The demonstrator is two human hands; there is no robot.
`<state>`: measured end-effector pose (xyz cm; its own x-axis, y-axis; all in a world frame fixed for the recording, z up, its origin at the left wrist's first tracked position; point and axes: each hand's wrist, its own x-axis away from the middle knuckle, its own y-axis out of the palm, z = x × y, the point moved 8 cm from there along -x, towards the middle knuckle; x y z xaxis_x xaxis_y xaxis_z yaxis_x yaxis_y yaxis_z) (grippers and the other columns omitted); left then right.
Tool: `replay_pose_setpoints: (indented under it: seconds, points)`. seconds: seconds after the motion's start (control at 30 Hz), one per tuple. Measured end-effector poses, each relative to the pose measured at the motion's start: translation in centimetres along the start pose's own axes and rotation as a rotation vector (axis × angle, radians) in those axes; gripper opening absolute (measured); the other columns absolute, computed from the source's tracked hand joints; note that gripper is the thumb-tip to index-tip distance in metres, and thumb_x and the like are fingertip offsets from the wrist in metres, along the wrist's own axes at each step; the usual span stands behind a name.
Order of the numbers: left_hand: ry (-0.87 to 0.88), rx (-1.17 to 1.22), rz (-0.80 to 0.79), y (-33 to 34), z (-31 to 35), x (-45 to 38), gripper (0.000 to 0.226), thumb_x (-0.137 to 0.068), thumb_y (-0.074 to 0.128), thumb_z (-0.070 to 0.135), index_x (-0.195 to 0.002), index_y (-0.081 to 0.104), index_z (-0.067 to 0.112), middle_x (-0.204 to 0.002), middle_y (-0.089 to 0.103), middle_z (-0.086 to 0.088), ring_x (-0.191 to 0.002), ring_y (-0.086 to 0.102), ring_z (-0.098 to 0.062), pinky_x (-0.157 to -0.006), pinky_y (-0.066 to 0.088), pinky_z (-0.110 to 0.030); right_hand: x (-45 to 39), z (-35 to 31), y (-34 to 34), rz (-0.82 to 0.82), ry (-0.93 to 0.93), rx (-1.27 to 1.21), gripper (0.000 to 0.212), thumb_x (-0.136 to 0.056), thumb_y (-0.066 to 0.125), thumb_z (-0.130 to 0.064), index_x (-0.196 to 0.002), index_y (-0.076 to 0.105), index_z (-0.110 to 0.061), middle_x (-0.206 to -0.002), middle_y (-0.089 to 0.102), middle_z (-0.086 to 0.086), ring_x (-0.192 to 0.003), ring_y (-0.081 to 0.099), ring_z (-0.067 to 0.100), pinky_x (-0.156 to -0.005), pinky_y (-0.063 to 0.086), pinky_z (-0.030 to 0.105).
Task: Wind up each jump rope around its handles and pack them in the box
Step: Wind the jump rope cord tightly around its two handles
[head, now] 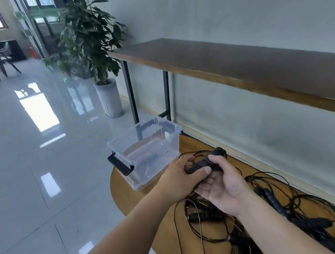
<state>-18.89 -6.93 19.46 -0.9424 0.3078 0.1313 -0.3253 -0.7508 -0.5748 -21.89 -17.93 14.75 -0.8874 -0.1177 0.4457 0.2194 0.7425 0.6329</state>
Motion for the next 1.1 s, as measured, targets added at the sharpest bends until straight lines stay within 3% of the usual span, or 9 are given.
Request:
replay_pose_setpoints:
  seconds: [0.1, 0.2, 0.27, 0.43, 0.63, 0.83, 0.9, 1.0, 1.1]
  points:
    - [-0.06, 0.074, -0.123, -1.3, 0.7, -1.1, 0.059, -0.084, 0.061, 0.065, -0.115, 0.064, 0.014, -0.106, 0.068, -0.005, -0.093, 0.065, -0.019, -0.084, 0.053, -0.032, 0.2, -1.9, 1.6, 0.008, -0.071, -0.017, 0.04, -0.083, 0.068, -0.032, -0.105, 0.066, 0.001, -0.098, 0.073, 0.017, -0.087, 0.072, 0.025, -0.088, 0.051, 0.036]
    - [-0.027, 0.042, -0.176, -3.0, 1.8, -2.3, 0.066, -0.081, 0.062, 0.068, -0.105, 0.066, 0.006, -0.084, 0.065, -0.007, -0.071, 0.06, -0.016, -0.062, 0.047, -0.024, 0.0, -3.6, 2.7, 0.07, -0.128, 0.094, 0.042, -0.076, 0.071, -0.04, -0.099, 0.066, -0.005, -0.076, 0.062, 0.006, -0.063, 0.056, 0.016, -0.062, 0.039, 0.03]
    - [0.005, 0.057, -0.219, -4.3, 2.8, -3.2, 0.062, -0.082, 0.065, 0.064, -0.098, 0.066, 0.005, -0.079, 0.063, -0.008, -0.063, 0.058, -0.015, -0.053, 0.044, -0.018, 0.0, -4.8, 3.7, 0.086, -0.148, 0.135, 0.039, -0.076, 0.072, -0.039, -0.095, 0.066, -0.006, -0.07, 0.054, 0.004, -0.06, 0.048, 0.015, -0.055, 0.034, 0.029]
    - [0.069, 0.028, -0.264, -7.5, 5.0, -5.2, 0.057, -0.078, 0.072, 0.06, -0.094, 0.064, 0.006, -0.077, 0.061, -0.008, -0.058, 0.055, -0.017, -0.046, 0.042, -0.02, 0.6, -8.4, 6.6, 0.123, -0.241, 0.234, 0.022, -0.09, 0.062, -0.024, -0.101, 0.061, -0.004, -0.072, 0.061, 0.009, -0.056, 0.054, 0.017, -0.047, 0.042, 0.026]
    - [0.183, -0.063, -0.313, -9.7, 8.1, -6.3, 0.053, -0.082, 0.066, 0.063, -0.08, 0.057, 0.011, -0.059, 0.052, -0.003, -0.047, 0.046, -0.014, -0.04, 0.033, -0.016, 1.9, -11.4, 8.7, 0.244, -0.353, 0.331, 0.027, -0.093, 0.057, -0.023, -0.111, 0.058, -0.002, -0.081, 0.066, 0.014, -0.061, 0.063, 0.021, -0.051, 0.05, 0.028]
    - [0.211, -0.017, -0.396, -9.7, 9.4, -7.3, 0.055, -0.083, 0.064, 0.065, -0.083, 0.061, 0.01, -0.057, 0.057, -0.001, -0.045, 0.05, -0.012, -0.044, 0.038, -0.019, 2.2, -12.7, 9.1, 0.294, -0.402, 0.292, 0.024, -0.091, 0.05, -0.02, -0.106, 0.056, -0.003, -0.075, 0.062, 0.013, -0.057, 0.061, 0.021, -0.057, 0.044, 0.03]
    - [0.242, -0.052, -0.41, -9.4, 9.4, -7.6, 0.05, -0.082, 0.069, 0.058, -0.091, 0.063, 0.009, -0.066, 0.059, -0.001, -0.054, 0.053, -0.012, -0.049, 0.041, -0.02, 1.8, -12.7, 9.0, 0.281, -0.408, 0.268, 0.022, -0.093, 0.048, -0.017, -0.107, 0.055, -0.002, -0.075, 0.064, 0.014, -0.057, 0.06, 0.021, -0.058, 0.045, 0.03]
    - [0.307, -0.147, -0.414, -8.9, 9.6, -8.5, 0.046, -0.08, 0.076, 0.044, -0.105, 0.063, 0.007, -0.086, 0.062, -0.004, -0.075, 0.057, -0.016, -0.065, 0.046, -0.024, 0.5, -13.0, 8.7, 0.245, -0.425, 0.226, 0.023, -0.094, 0.048, -0.012, -0.113, 0.054, -0.002, -0.092, 0.062, 0.019, -0.064, 0.061, 0.024, -0.058, 0.053, 0.031]
    - [0.347, -0.321, -0.364, -8.9, 9.4, -10.1, 0.047, -0.077, 0.078, 0.036, -0.112, 0.058, 0.011, -0.099, 0.064, -0.004, -0.09, 0.061, -0.021, -0.079, 0.051, -0.032, -1.1, -13.4, 8.7, 0.237, -0.453, 0.274, 0.017, -0.094, 0.048, -0.008, -0.107, 0.057, -0.003, -0.093, 0.059, 0.017, -0.07, 0.061, 0.023, -0.065, 0.054, 0.032]
